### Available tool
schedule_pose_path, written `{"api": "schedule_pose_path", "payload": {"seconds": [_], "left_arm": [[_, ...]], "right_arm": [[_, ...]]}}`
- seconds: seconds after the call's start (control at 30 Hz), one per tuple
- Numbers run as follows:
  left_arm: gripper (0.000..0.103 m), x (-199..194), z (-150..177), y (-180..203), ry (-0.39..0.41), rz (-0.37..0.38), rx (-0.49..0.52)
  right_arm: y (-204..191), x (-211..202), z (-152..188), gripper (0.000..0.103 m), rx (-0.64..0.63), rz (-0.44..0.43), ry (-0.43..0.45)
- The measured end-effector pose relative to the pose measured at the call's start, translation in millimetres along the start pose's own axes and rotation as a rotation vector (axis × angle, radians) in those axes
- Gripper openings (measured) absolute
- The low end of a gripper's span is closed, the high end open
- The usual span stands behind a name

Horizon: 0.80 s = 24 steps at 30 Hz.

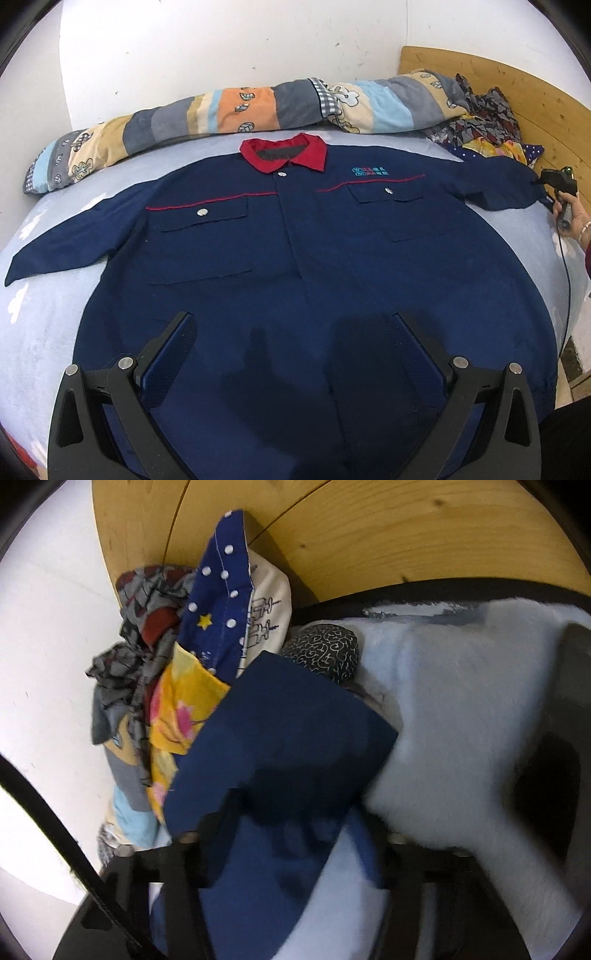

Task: Fold large clothes
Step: 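Grasp the sleeve cuff with the right tool and lift it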

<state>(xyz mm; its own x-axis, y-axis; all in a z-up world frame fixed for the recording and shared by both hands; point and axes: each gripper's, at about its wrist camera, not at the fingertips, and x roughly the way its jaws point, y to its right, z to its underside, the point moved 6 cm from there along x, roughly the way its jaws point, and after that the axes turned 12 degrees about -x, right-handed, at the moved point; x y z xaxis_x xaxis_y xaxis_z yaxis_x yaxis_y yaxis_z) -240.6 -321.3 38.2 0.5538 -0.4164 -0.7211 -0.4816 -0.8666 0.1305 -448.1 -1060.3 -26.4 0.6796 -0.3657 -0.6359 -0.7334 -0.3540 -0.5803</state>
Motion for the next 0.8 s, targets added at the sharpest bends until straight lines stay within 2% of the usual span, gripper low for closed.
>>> {"api": "schedule_pose_path", "payload": {"seconds": [0.1, 0.27, 0.4, 0.6, 0.8], "left_arm": [[0.103, -1, 0, 2, 0.005, 0.002, 0.002], [0.103, -4, -2, 0, 0.013, 0.002, 0.0], [0.103, -13, -5, -2, 0.045, -0.007, 0.002], [0.103, -33, -13, -10, 0.105, -0.007, -0.016], [0.103, -50, -16, -20, 0.139, -0.011, -0.021]], "right_arm": [[1, -6, 2, 0.02, -0.012, -0.074, 0.029], [-18, -39, 12, 0.018, -0.095, -0.1, 0.11], [-54, -69, 15, 0.018, -0.199, -0.097, 0.153], [-152, -115, 18, 0.018, -0.333, -0.173, 0.183], [-285, -153, 26, 0.018, -0.459, -0.275, 0.188]]}}
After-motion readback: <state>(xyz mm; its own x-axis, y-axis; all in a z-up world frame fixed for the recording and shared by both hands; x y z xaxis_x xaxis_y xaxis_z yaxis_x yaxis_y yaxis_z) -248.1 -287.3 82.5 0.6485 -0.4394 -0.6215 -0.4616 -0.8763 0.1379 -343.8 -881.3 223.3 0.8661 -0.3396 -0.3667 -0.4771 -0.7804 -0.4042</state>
